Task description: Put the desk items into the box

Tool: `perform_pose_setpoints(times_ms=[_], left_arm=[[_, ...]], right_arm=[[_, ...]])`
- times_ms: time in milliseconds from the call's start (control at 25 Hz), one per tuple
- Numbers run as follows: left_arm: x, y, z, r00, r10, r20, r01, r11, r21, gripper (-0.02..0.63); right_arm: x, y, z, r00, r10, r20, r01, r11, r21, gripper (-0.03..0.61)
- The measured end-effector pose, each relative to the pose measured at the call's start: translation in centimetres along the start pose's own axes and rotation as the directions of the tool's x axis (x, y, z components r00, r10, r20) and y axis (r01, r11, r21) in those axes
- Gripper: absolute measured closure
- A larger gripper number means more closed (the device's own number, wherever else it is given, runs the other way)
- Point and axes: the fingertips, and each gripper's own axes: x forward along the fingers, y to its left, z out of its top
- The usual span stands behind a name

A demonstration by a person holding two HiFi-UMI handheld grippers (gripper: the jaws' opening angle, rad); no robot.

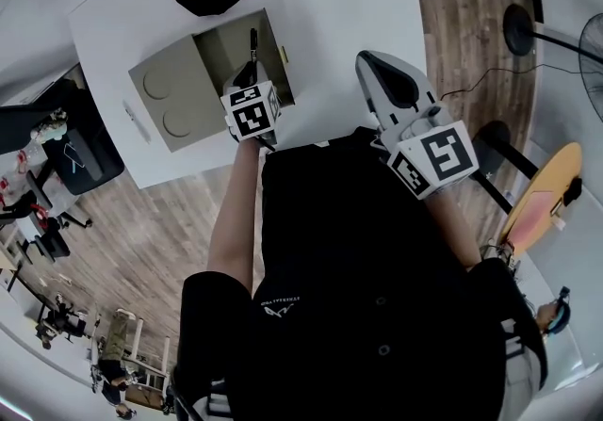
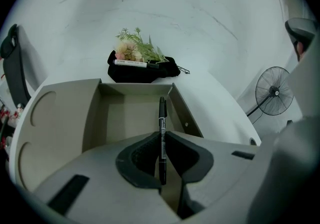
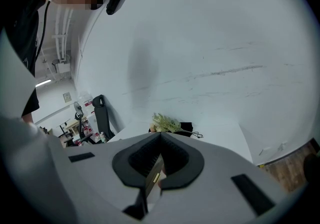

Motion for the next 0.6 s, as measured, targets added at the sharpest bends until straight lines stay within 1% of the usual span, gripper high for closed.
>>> perform_pose_setpoints(times_ms=[120, 280, 400, 600], left_arm=[[0.5, 0.2, 0.0, 1.000, 0.007, -0.013, -0.007, 1.000, 0.013, 0.566], [0.9, 0.5, -0.7, 0.999, 0.007, -0.035, -0.007, 1.000, -0.001, 0.566], [1.0, 0.6, -1.2, 0.999, 0.017, -0.038, -0.017, 1.000, 0.012, 0.566], [0.9, 0.1, -1.3, 0.999, -0.006, -0.033, 0.007, 1.000, 0.025, 0.562]], right_arm=[[0.2, -0.1, -0.1, 1.000, -0.002, -0.005, 0.002, 1.000, 0.003, 0.580], [0.2, 0.1, -0.6, 1.000, -0.003, -0.014, 0.003, 1.000, 0.002, 0.578], [-0.1, 0.0, -0.8, 1.000, -0.009, -0.014, 0.009, 1.000, 0.004, 0.580], [-0.4, 0.1, -0.5, 1.000, -0.016, -0.001, 0.016, 1.000, 0.002, 0.578]])
